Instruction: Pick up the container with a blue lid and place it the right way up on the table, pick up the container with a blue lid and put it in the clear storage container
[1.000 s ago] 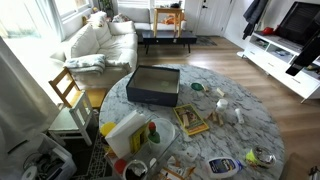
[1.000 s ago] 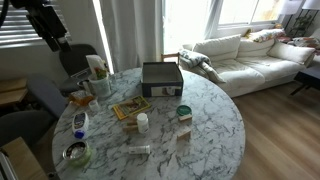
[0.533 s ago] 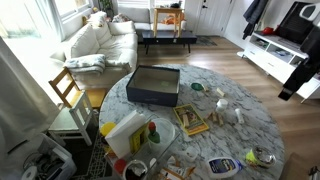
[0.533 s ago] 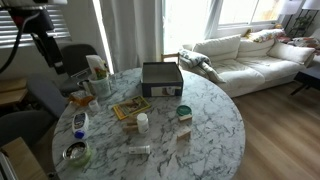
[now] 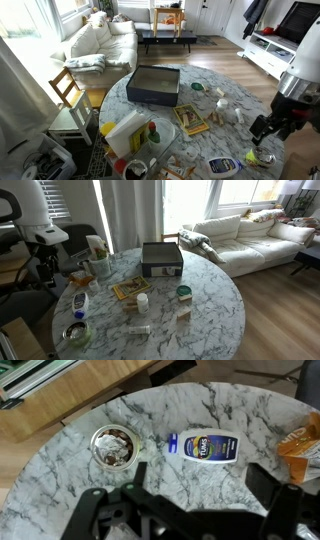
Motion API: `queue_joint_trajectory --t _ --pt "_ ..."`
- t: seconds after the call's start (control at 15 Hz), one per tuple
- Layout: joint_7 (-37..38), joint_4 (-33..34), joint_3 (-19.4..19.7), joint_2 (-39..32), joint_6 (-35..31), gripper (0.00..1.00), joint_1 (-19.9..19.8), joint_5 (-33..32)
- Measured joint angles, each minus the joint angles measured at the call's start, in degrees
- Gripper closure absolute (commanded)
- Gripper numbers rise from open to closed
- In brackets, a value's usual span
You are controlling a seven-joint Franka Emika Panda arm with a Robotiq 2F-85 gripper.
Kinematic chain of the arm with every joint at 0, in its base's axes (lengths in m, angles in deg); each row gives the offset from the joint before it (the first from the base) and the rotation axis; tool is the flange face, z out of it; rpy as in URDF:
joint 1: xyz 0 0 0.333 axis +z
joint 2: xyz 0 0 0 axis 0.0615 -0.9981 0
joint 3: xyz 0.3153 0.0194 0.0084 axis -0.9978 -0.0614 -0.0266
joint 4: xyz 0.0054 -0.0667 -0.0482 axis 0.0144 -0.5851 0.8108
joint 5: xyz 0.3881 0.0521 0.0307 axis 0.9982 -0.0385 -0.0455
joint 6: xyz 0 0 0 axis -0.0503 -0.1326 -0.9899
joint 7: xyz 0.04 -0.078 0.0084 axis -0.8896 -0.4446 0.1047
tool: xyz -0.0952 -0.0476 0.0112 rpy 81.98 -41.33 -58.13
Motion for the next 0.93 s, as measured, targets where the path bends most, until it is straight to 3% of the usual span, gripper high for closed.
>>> queue_joint_trajectory --t 0.2,0.6,0.93 --pt "7.03 -0.12 -3.09 -3.09 -5.05 0.0 -0.01 1.89" --pt "8.37 0.56 -3.25 -4.56 -5.25 0.0 -0.05 2.11" --pt "20.73 0.32 -4.13 -11.13 -7.96 0.0 -0.11 4.1"
